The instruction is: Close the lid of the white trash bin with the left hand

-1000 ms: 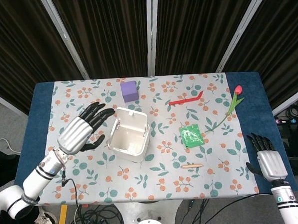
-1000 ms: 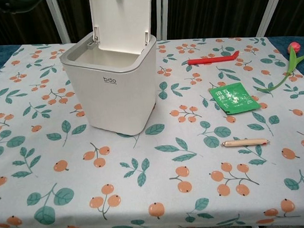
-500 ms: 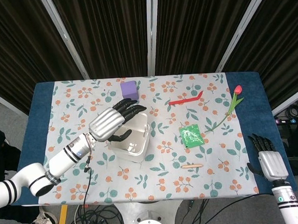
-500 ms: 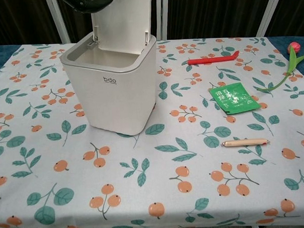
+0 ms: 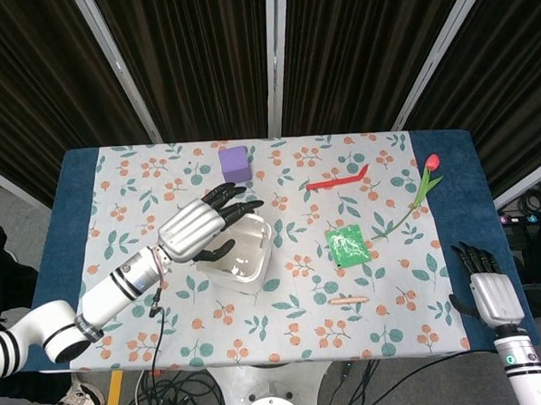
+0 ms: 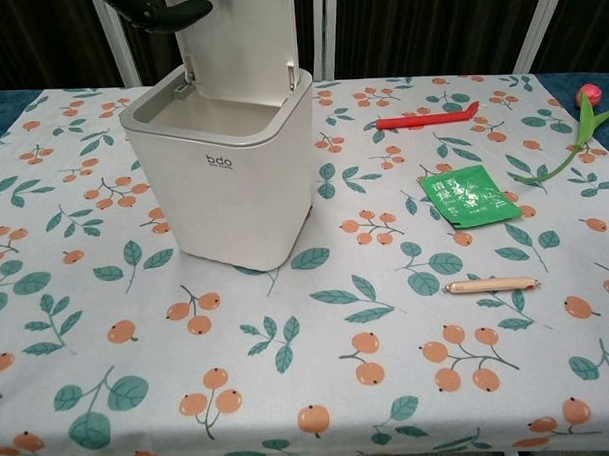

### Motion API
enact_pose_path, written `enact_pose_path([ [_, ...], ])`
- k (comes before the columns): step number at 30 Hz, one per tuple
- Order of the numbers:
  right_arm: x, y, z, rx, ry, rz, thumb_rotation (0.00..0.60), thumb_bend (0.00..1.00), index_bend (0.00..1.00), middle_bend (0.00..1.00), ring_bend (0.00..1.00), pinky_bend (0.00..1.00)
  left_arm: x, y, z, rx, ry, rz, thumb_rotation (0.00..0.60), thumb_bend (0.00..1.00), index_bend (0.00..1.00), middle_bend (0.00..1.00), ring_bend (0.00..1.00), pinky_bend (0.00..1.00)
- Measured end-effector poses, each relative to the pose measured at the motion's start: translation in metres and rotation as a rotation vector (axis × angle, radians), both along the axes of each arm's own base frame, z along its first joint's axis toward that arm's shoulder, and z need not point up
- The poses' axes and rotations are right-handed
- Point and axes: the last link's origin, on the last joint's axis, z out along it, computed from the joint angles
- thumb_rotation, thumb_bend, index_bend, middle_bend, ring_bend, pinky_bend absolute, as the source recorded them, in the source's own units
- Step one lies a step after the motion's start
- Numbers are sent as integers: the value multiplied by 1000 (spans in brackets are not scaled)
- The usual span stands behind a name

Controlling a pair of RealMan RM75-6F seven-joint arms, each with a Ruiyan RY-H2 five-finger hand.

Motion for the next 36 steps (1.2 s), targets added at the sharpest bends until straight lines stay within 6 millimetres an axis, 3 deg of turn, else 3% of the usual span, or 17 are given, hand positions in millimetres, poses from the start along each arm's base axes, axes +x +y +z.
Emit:
enact_pose_path([
  [9, -1, -1, -5, 15, -1, -2, 600, 214, 0, 0, 0, 0, -9, -22, 11, -5, 37, 13, 582, 511, 31, 328, 0, 0],
  [21, 0, 0, -6, 19, 2, -4, 600, 218, 0, 0, 0, 0, -27, -35, -1, -21, 77, 35, 575, 511, 32, 297, 0, 0],
  [30, 0, -1, -8, 22, 2, -4, 600, 219, 0, 0, 0, 0, -33, -46, 2, -46, 103, 44, 422, 514, 32, 298, 0, 0],
  [36, 1, -1, -9, 21, 4, -4, 600, 220, 0, 0, 0, 0, -39, -48, 0, -44, 106, 47, 401, 489, 32, 297, 0, 0],
])
